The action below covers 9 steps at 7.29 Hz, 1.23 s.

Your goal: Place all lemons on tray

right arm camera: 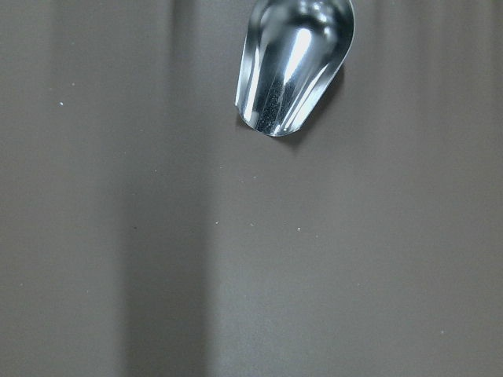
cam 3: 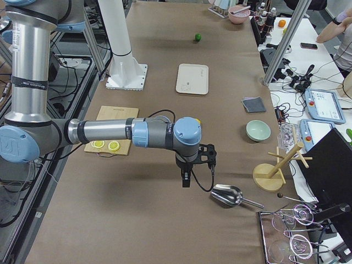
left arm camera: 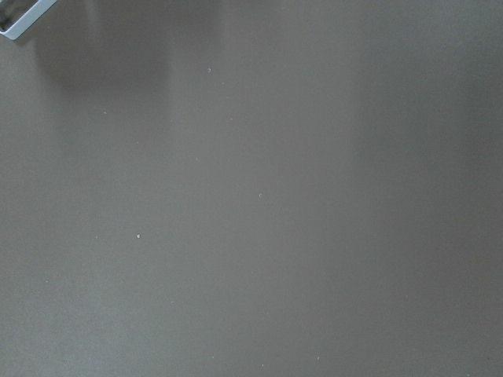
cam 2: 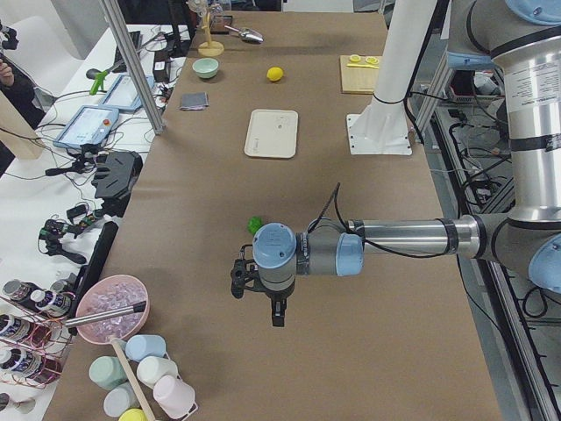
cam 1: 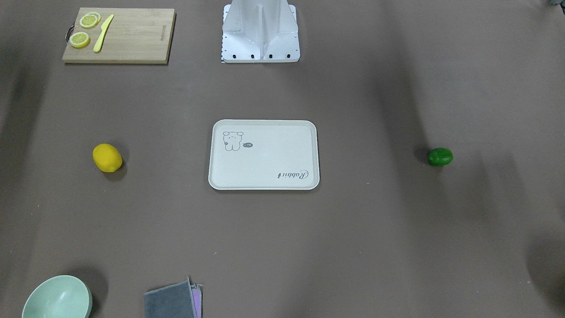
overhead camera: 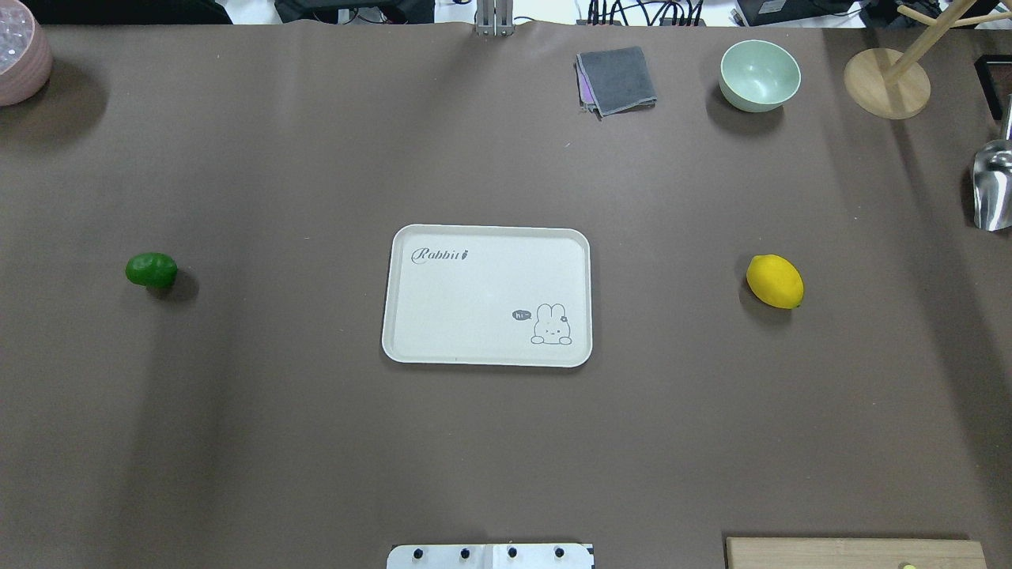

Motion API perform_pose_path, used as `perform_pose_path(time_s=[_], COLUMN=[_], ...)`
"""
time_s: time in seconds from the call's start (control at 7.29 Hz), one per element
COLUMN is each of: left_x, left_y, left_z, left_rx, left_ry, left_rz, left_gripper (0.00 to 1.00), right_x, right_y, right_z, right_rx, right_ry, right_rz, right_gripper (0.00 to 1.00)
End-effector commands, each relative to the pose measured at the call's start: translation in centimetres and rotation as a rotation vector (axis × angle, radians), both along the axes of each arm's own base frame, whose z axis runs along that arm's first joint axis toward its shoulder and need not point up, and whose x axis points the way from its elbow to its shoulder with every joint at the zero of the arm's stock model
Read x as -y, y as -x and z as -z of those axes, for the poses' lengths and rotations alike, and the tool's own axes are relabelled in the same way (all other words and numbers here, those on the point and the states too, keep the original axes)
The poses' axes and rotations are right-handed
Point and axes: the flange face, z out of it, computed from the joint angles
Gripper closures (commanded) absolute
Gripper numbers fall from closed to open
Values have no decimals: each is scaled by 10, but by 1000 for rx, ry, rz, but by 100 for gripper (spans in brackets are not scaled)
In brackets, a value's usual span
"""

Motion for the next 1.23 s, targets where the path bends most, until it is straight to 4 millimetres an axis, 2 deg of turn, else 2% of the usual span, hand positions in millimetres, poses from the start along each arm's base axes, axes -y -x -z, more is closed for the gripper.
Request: perform_pose_path(time_s=[0.0,0.27,0.41,0.55,0.69,0.82,0.96,1.1], left_x=[2,6,25,57,72,99,122,132], left_y=[-7,-11,-17,-41,-68,-108,-138,-177], left_z=[1,2,12,42,55,89,121,145], left_rx=[-2,-1,-2,-4,-19,-26,-36,-39], left_ry=[-5,40,26,27,43,38,73,89], left_rz=[-21,-28,-34,-19,-28,-44,-11,-25], left_gripper=[2,2,2,2,2,2,2,2], right_x=[-3,-3,-2,2,6,10,28,45], right_y=[0,0,1,2,14,30,44,71], right_z=[-2,-2,-1,3,4,7,25,44], right_rx=[0,0,1,3,1,15,33,54], right_ry=[3,2,3,-2,0,0,-13,-7], right_rz=[2,1,0,0,23,51,55,69], right_gripper=[1,1,1,1,1,1,1,1])
